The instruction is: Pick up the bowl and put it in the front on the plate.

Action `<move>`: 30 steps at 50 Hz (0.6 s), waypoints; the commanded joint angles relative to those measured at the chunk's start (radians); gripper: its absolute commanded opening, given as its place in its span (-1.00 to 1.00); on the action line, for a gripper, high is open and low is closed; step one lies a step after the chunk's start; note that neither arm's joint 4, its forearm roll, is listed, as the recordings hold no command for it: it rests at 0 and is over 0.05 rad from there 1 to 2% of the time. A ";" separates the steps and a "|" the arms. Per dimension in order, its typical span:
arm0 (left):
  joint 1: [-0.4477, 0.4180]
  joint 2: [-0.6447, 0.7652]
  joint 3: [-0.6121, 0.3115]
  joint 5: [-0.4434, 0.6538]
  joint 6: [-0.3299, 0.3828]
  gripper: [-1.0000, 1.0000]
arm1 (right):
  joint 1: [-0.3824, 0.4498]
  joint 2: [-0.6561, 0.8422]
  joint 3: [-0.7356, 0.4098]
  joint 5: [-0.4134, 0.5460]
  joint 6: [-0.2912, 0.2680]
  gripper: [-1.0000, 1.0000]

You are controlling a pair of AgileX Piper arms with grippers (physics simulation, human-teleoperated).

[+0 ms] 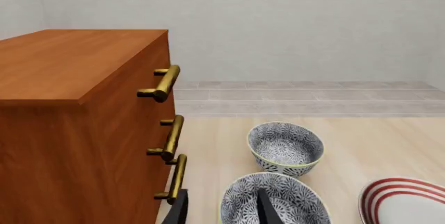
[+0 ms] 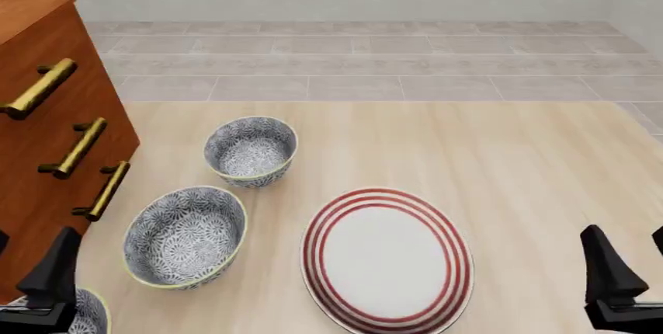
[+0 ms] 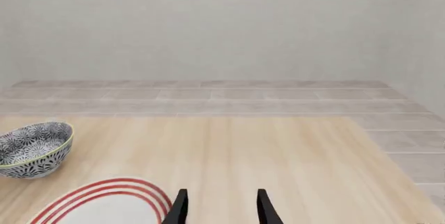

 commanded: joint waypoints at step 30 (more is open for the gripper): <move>0.000 0.000 0.000 0.000 0.000 1.00 | 0.043 0.550 -0.244 -0.238 -0.011 1.00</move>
